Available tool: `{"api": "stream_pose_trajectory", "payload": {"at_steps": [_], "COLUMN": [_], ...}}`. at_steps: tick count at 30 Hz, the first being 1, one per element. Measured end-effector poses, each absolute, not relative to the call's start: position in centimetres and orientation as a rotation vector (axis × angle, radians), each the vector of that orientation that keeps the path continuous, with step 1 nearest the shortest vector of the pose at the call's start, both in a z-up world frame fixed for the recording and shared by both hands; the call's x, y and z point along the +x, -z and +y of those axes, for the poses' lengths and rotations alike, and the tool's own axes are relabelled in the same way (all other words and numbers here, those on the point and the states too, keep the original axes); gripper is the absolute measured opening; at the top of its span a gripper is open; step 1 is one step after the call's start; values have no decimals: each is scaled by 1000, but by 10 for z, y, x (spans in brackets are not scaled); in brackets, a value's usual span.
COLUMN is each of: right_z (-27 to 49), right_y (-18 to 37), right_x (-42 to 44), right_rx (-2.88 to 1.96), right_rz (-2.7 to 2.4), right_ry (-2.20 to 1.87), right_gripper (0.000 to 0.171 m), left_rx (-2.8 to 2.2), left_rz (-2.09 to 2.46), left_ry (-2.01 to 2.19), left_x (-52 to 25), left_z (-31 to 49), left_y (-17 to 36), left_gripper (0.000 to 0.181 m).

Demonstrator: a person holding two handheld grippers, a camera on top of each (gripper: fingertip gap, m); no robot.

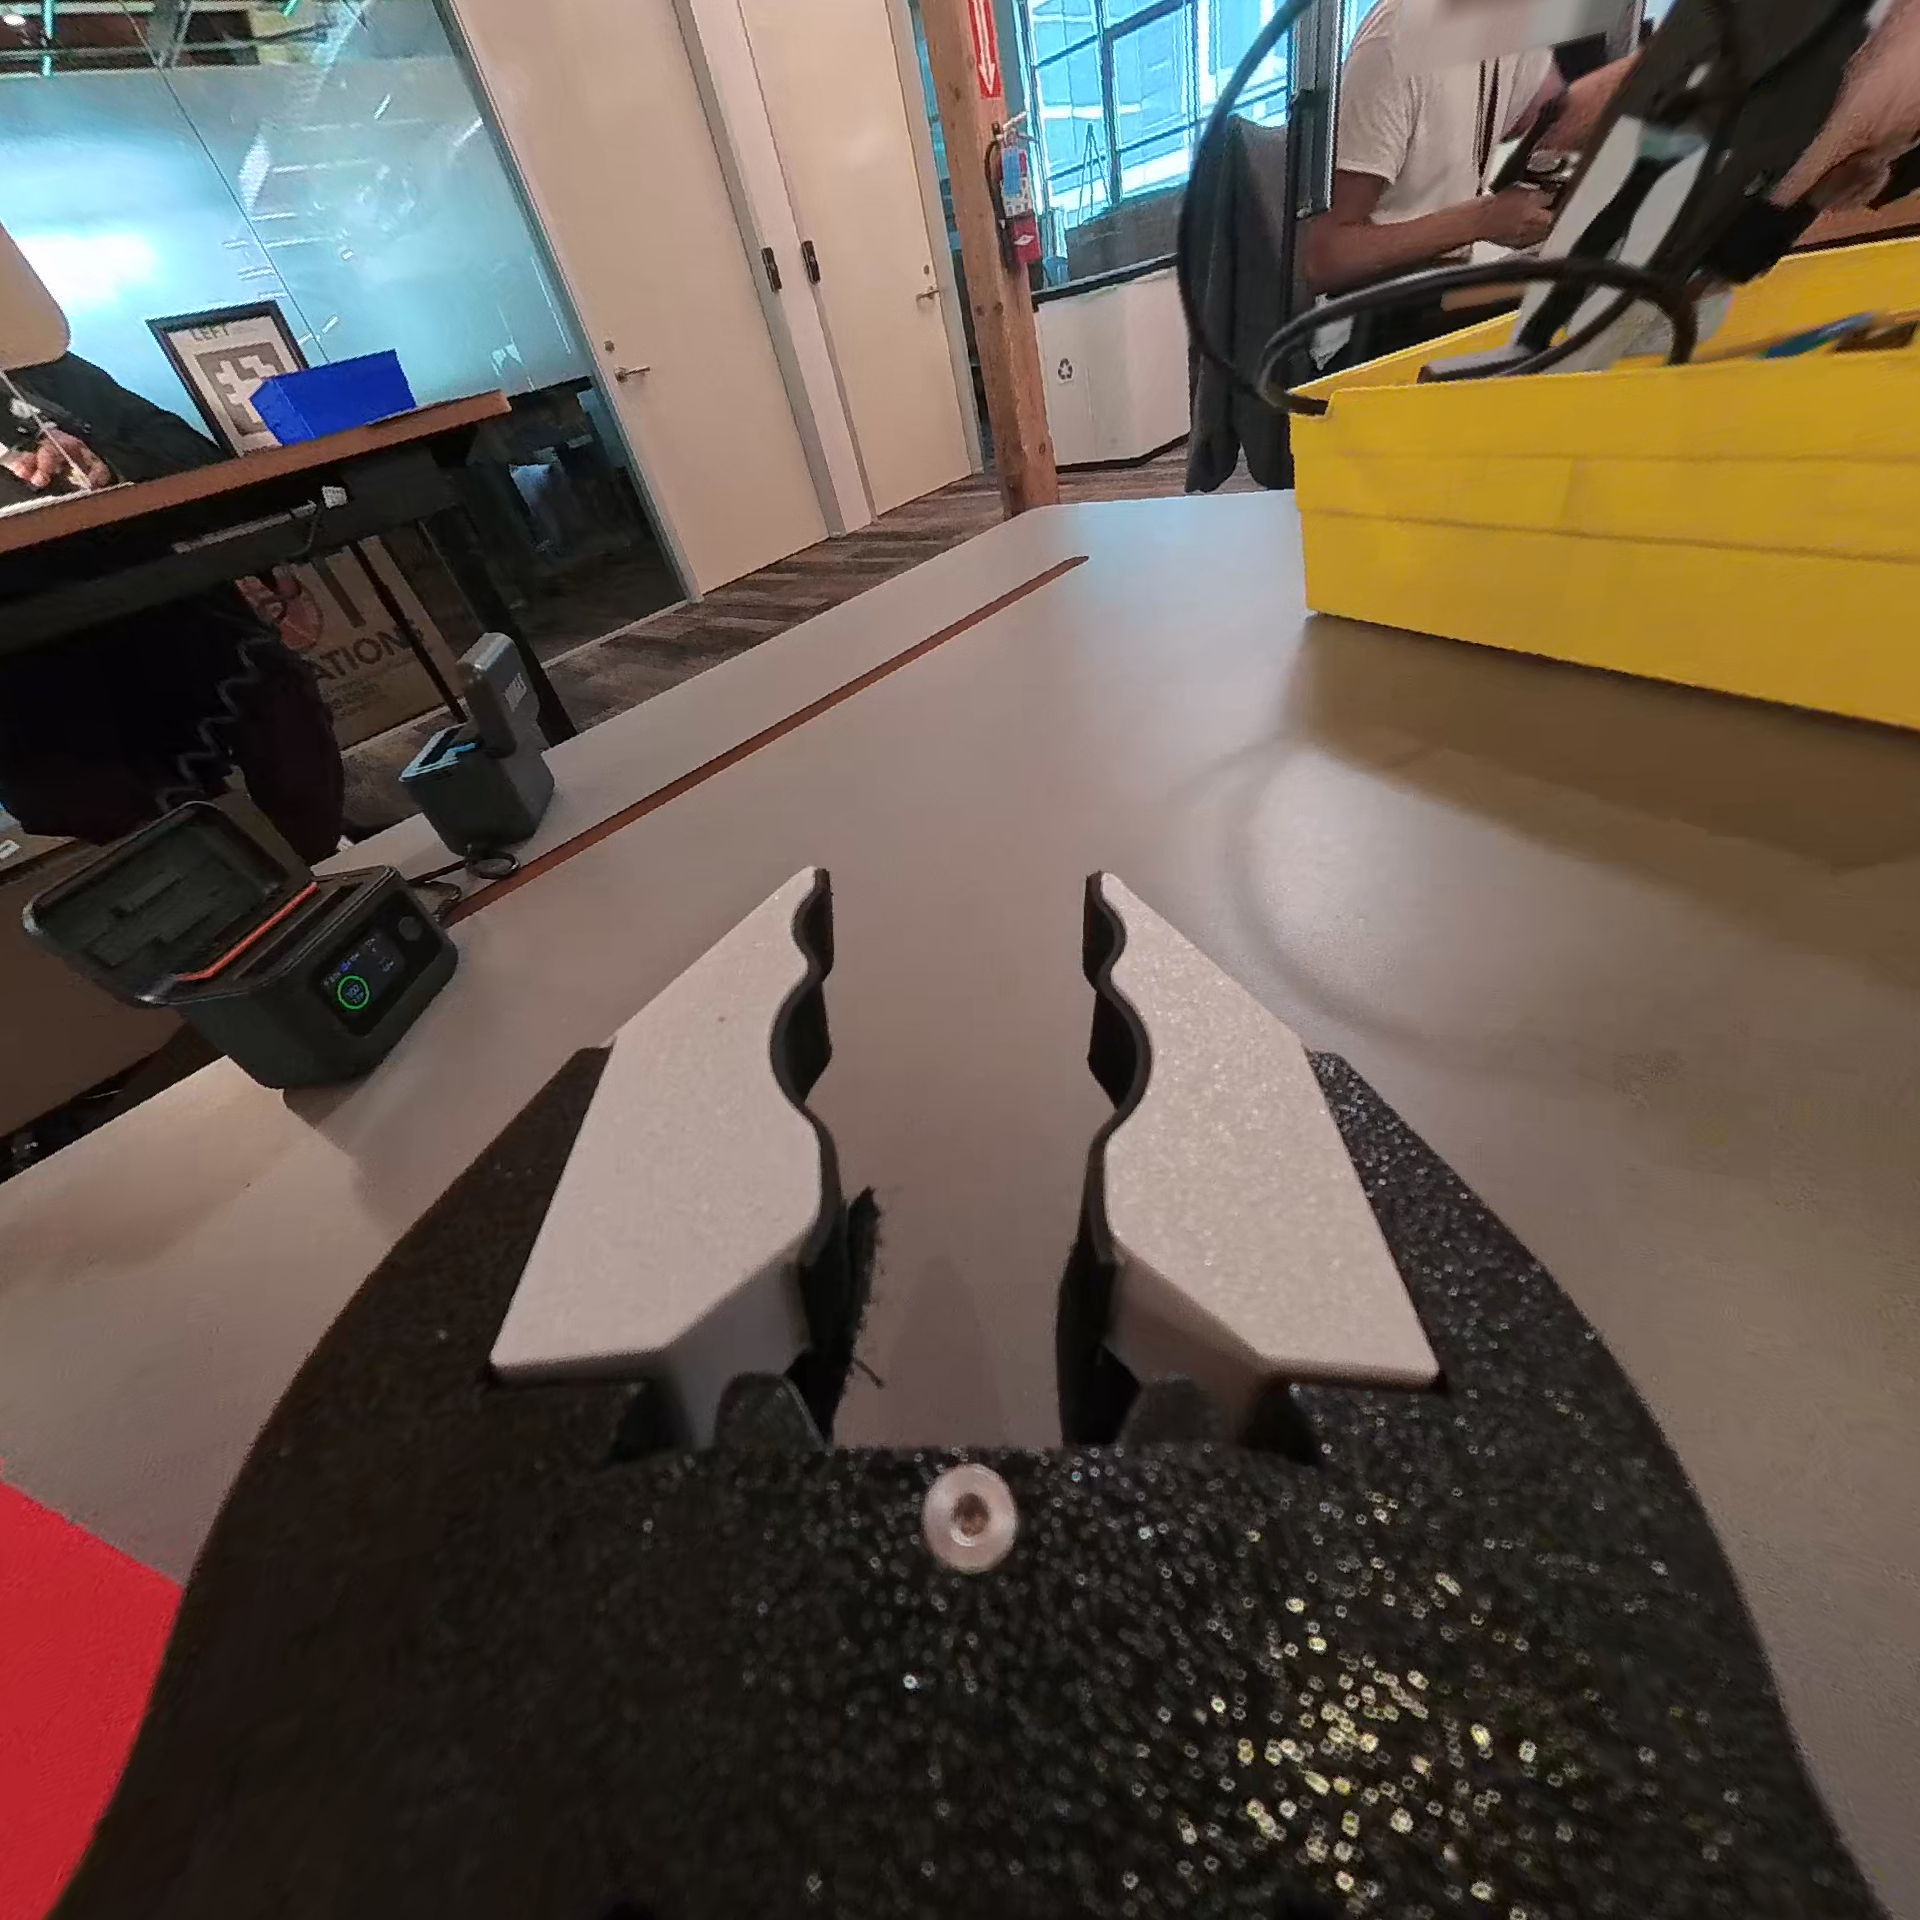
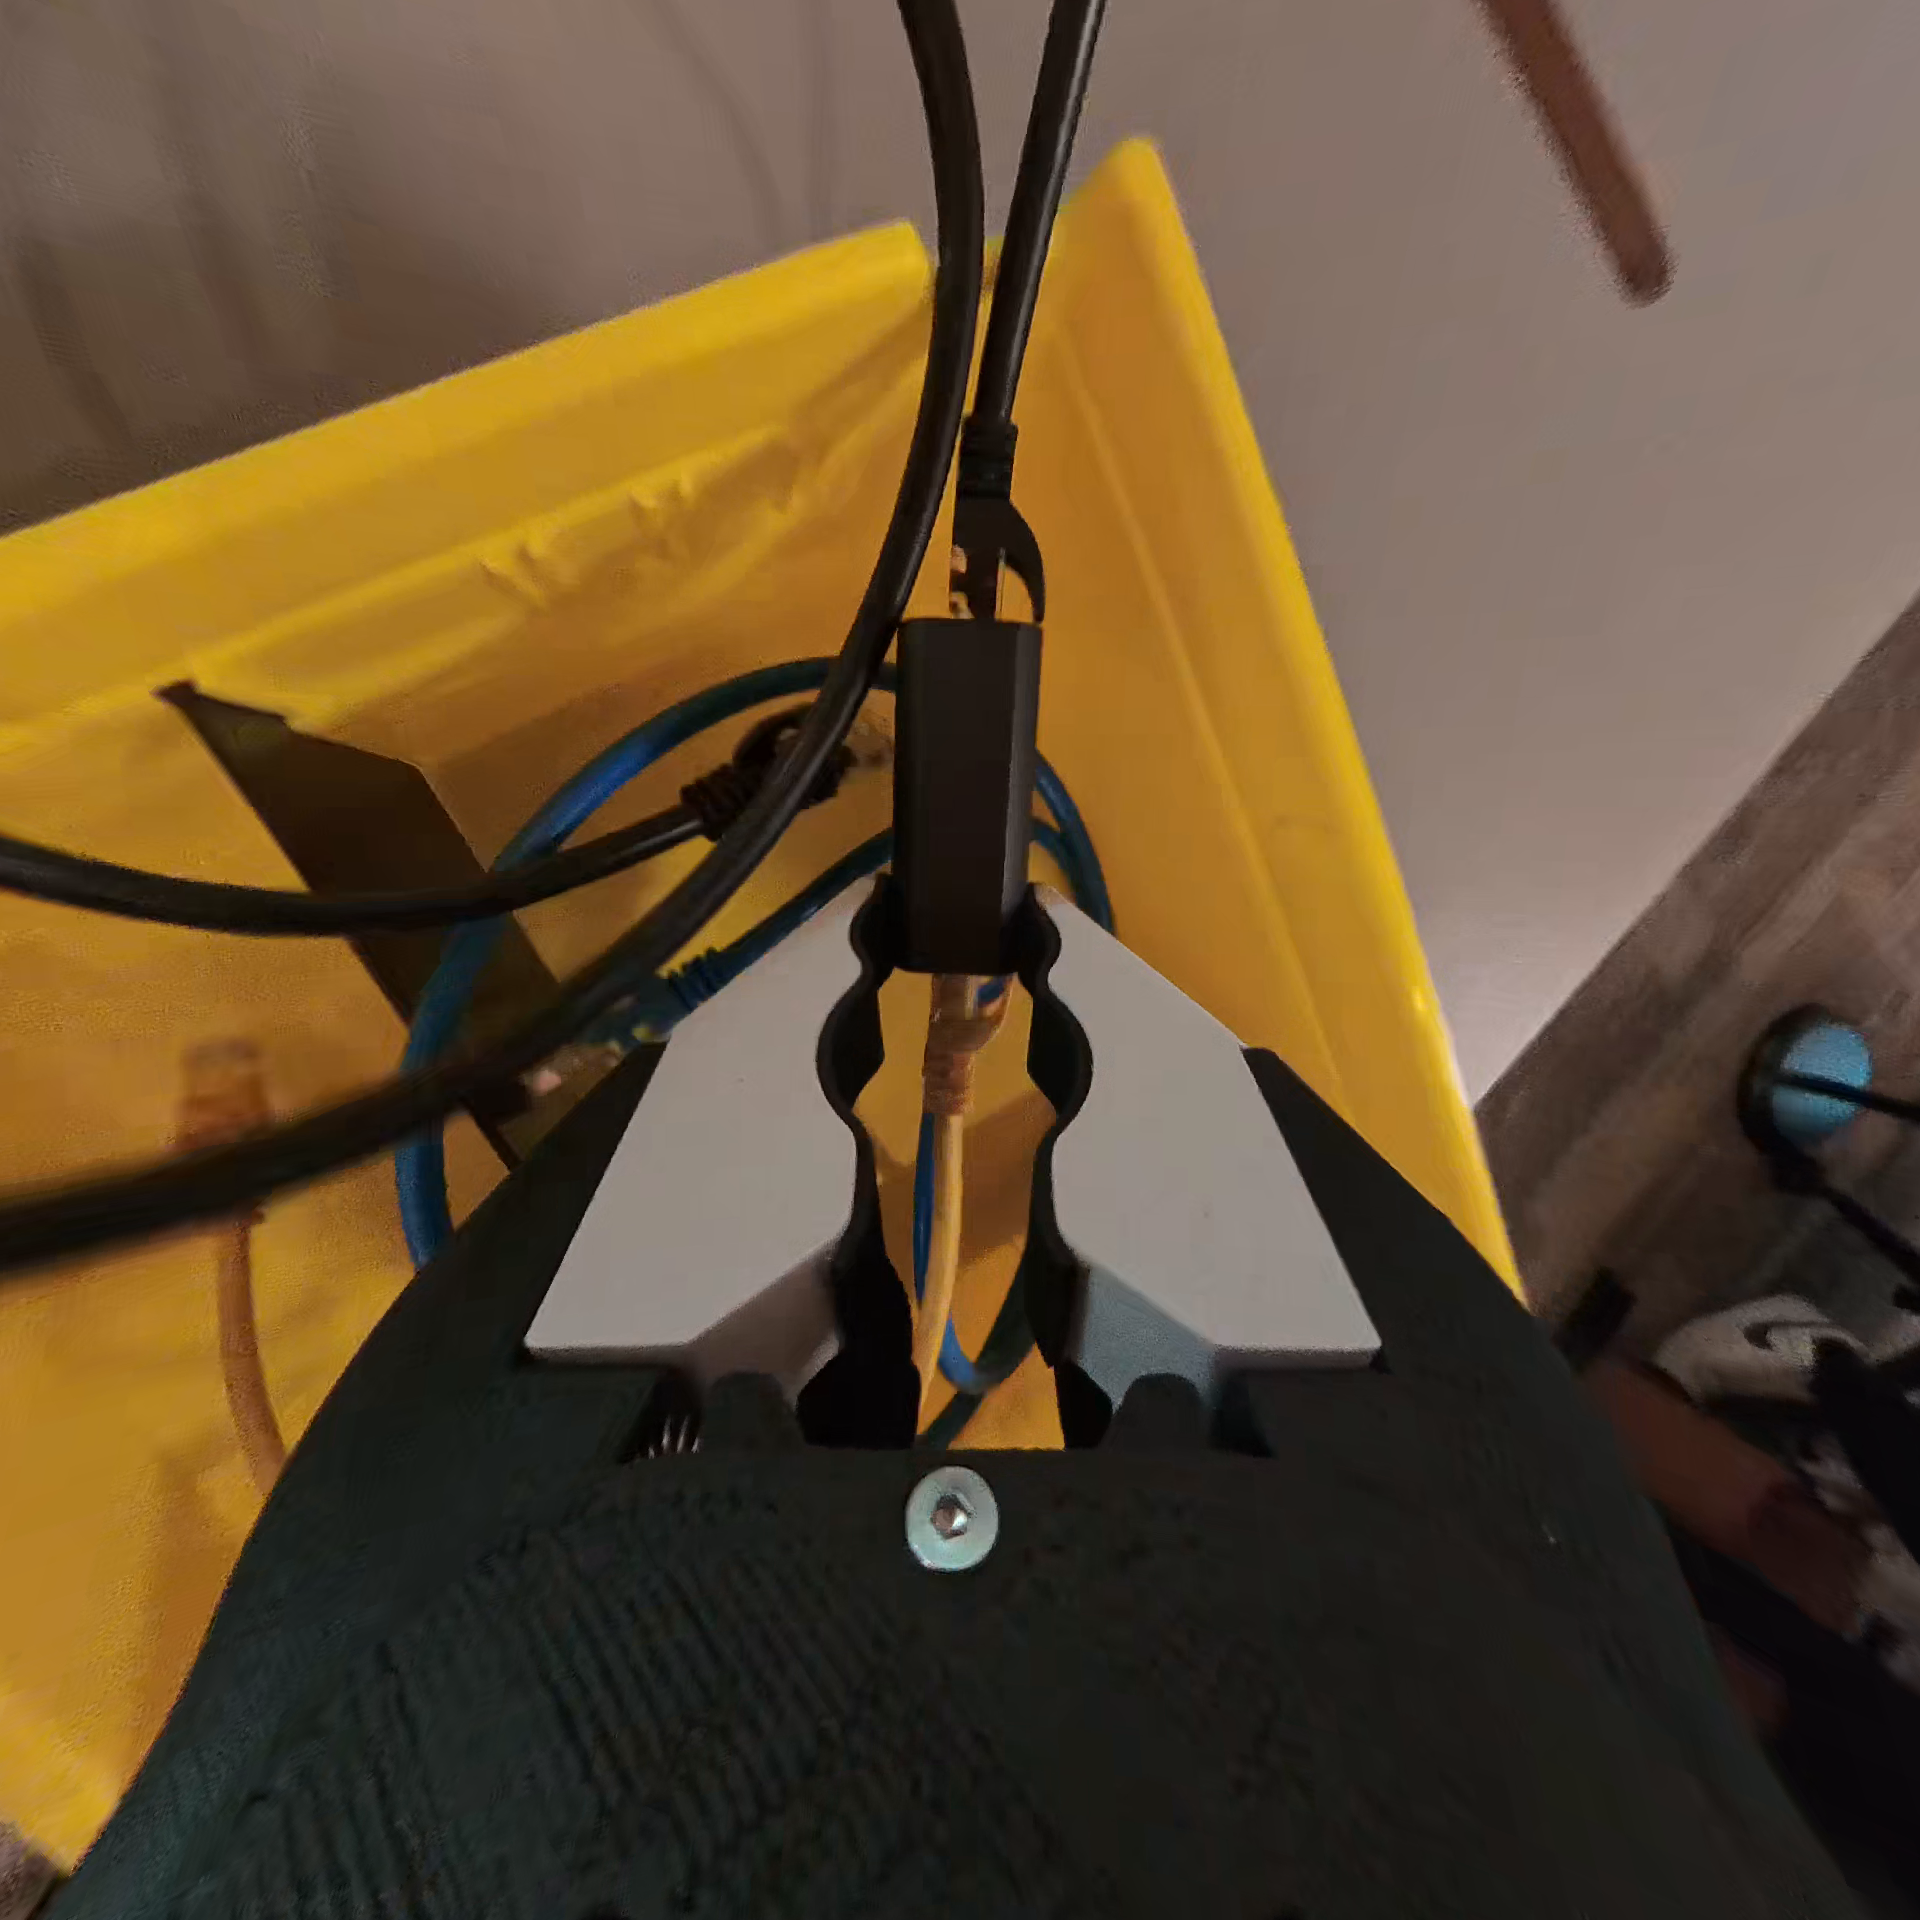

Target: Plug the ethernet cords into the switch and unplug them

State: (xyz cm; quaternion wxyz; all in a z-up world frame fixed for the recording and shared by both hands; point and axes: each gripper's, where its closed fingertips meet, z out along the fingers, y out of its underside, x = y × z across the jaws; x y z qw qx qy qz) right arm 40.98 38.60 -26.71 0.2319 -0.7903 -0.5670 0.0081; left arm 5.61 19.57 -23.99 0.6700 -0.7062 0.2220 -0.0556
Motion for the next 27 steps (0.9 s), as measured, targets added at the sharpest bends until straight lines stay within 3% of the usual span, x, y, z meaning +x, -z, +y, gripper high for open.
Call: {"api": "stream_pose_trajectory", "payload": {"at_steps": [8, 12, 22, 25, 27], "right_z": [378, 372, 367, 348, 334], "right_y": [315, 306, 187, 156, 156], "right_x": [420, 422, 459, 475, 498], "right_rx": [-2432, -2528, -2350, -2192, -2152], "right_rz": [-1742, -1694, -1114, -883, -758], "right_ry": [172, 115, -123, -221, -170], "right_gripper": [22, 27, 88, 104, 122], "left_rx": [-1604, -1602, -1610, -1615, -1605], "left_rz": [530, 535, 559, 574, 562], "left_ry": [103, 101, 67, 75, 109], "left_x": [59, 60, 62, 71, 76], "left_z": [196, 196, 194, 177, 155], "left_y": [244, 244, 246, 233, 211], "left_gripper": [46, 46, 54, 70, 90]}}
